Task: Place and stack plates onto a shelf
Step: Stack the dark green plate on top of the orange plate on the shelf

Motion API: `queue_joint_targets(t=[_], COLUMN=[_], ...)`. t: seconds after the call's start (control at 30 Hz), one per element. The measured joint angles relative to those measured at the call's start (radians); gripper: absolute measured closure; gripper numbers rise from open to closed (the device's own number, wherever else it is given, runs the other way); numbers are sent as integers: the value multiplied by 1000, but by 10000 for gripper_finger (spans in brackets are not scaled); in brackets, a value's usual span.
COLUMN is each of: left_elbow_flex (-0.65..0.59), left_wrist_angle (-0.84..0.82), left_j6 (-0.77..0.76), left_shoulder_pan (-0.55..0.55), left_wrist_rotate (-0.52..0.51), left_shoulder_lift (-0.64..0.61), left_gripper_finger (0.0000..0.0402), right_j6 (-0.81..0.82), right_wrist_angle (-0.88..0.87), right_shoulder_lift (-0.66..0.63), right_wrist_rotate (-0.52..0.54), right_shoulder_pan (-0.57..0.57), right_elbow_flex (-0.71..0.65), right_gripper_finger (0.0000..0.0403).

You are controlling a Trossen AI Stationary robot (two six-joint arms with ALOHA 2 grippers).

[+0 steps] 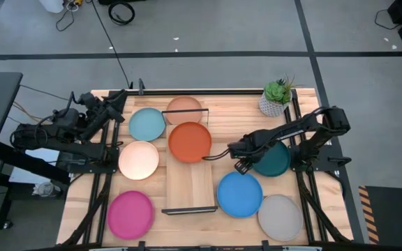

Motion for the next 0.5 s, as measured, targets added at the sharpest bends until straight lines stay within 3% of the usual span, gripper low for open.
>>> queue_joint_targets(t=[0.3, 0.5], left_elbow_flex=[0, 0], left_wrist_angle=[1, 2], left_j6=[-7, -8], left_shoulder_pan=[0, 0], left_wrist_rotate=[0, 0], left_shoulder_lift=[0, 4], left_gripper_finger=[276, 276], right_j6=[-42, -86], right_wrist_angle=[-7, -18], right_shoulder_lift=[16, 13], right_wrist_rotate=[4, -4], right_shoulder_pan=[22, 22], right_elbow_flex=[2, 4], right_gripper_finger=[318, 361])
